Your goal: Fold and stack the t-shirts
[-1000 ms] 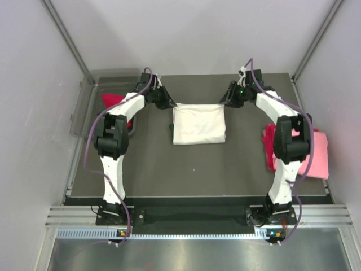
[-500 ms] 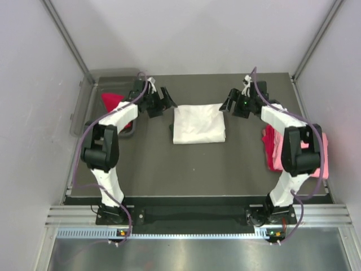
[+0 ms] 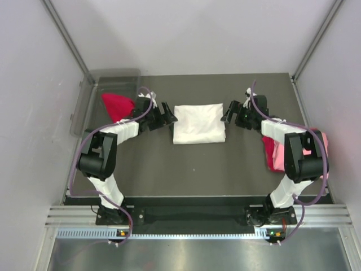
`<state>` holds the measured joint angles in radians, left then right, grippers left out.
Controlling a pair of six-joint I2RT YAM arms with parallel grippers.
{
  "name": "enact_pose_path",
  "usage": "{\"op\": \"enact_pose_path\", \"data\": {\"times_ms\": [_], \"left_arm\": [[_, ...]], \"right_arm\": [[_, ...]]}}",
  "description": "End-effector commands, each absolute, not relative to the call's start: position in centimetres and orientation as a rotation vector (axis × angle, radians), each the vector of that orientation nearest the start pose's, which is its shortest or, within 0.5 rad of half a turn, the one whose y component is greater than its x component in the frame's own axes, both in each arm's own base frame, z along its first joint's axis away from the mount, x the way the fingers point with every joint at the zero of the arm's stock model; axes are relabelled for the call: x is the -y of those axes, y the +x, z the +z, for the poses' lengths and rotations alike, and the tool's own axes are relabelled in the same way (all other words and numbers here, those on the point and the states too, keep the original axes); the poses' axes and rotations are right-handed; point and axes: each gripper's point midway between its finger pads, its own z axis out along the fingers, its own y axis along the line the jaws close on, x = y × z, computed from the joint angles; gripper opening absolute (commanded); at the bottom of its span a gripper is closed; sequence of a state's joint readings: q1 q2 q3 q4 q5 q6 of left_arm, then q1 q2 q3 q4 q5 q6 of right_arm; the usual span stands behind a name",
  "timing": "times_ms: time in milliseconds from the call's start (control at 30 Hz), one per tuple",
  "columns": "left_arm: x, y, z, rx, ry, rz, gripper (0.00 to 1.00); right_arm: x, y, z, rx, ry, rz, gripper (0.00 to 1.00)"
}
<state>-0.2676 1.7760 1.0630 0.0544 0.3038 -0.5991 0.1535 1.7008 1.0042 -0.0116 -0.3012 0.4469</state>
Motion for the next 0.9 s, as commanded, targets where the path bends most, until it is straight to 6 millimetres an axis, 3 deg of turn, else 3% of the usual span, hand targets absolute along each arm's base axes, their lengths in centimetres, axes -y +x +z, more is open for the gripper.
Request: {"op": "enact_pose_path", "data": {"times_ms": [0,333,533,600,633,767,867], "left_arm": [[20.6,44.0,9.1,-2.221,-0.172,-0.865,0.99],[21.8,43.9,6.7,-2.289,-0.171,-0.839,0.96],[21.9,44.3,6.2,-2.295,-0.176,-0.825,0.94],[21.9,44.7,5.9,-2.286,-0.169,-0.819,0.93],[21.8,45.3,6.1,-2.274,-0.172,-0.804,0.93],[22.0,46.6,4.9,-2.331,-0.183,-0.775,0.91],[22.6,47.7,5.4,-2.338,-0.193,-0.794,0.86]], "right_arm": [[-14.5,43.2,10.2,-2.19,0.1,0.706,1.0],[-15.4,43.7,8.5,-2.232,0.116,0.765,0.99],[-16.4,44.2,5.9,-2.309,0.125,0.789,0.92],[-16.6,45.1,6.0,-2.309,0.132,0.79,0.87],[-16.6,45.1,4.8,-2.348,0.147,0.784,0.86],[-16.3,46.5,4.1,-2.375,0.177,0.745,0.84],[-16.6,47.2,4.2,-2.396,0.18,0.752,0.79]]}}
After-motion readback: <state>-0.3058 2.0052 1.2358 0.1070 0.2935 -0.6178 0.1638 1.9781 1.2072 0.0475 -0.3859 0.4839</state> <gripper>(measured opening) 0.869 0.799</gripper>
